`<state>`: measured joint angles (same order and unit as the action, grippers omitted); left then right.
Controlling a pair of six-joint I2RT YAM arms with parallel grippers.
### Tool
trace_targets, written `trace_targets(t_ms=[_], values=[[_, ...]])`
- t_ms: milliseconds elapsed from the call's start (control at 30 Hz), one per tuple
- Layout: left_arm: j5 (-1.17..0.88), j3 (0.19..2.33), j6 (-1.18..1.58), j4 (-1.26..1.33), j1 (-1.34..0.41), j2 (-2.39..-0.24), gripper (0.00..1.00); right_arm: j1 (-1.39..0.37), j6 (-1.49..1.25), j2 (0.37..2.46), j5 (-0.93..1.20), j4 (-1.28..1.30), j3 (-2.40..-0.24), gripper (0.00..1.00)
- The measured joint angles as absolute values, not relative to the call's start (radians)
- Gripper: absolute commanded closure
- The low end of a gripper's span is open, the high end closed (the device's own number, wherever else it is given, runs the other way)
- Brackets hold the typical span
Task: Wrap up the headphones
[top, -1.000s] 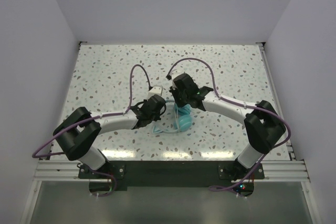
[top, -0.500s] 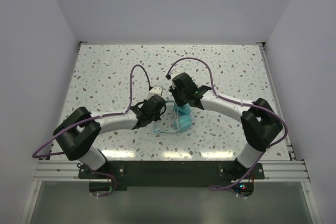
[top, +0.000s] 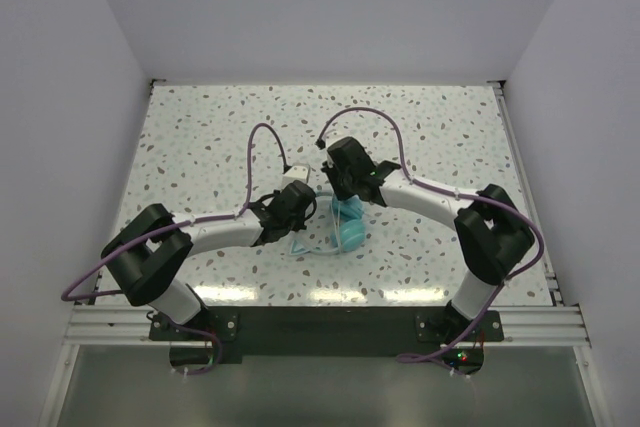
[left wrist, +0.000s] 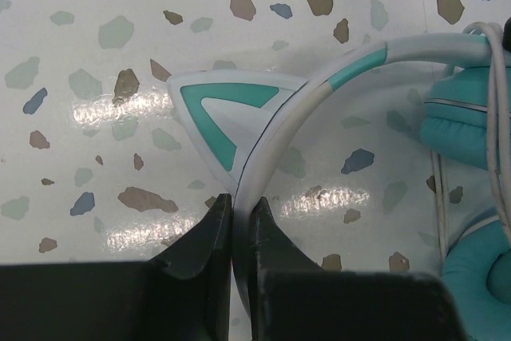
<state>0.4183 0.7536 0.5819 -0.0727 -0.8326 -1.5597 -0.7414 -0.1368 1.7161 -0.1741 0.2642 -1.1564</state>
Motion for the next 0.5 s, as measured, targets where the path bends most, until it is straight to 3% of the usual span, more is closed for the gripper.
trace_targets(t_ms=[500], values=[[0.417,0.754,0.582,-0.078,-0.833,-1.56,1.0,-0.719,-0.138,1.739,-0.192,0.251,-1.164,0.81]])
